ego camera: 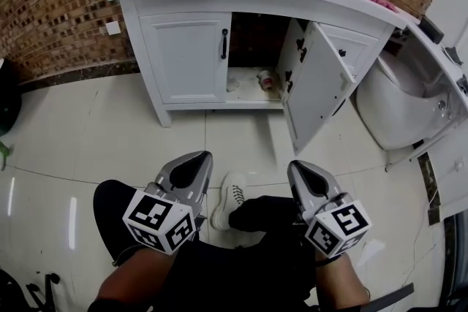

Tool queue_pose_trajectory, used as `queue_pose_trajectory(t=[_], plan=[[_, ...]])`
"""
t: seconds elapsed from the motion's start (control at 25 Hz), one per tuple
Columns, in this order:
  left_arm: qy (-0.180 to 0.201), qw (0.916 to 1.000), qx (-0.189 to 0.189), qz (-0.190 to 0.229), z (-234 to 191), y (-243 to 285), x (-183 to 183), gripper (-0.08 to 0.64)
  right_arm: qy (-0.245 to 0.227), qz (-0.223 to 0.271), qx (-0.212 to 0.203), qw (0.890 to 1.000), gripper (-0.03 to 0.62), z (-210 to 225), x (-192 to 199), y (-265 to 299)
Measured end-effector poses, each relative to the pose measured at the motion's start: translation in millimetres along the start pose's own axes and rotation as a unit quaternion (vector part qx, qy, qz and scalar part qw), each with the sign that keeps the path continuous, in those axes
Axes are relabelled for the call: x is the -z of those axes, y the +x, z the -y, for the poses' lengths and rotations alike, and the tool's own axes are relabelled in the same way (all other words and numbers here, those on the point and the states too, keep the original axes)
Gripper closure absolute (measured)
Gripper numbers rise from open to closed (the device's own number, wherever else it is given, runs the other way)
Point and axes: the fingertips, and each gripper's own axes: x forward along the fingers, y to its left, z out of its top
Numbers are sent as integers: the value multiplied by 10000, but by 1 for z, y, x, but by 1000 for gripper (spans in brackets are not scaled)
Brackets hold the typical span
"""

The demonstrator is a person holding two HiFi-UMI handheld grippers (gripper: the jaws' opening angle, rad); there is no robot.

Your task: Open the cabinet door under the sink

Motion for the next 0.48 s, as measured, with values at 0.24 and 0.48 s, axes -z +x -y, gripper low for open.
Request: queue_pose_trajectory(t=[0.24,0.48], plan=[[-47,10000,-10,-22,-1,-5,2,558,-54,-23,-23,10000,584,-5,2,2],[-92,10000,31,11,-1,-8,3,558,-35,-4,-24,10000,584,-6,1,5]])
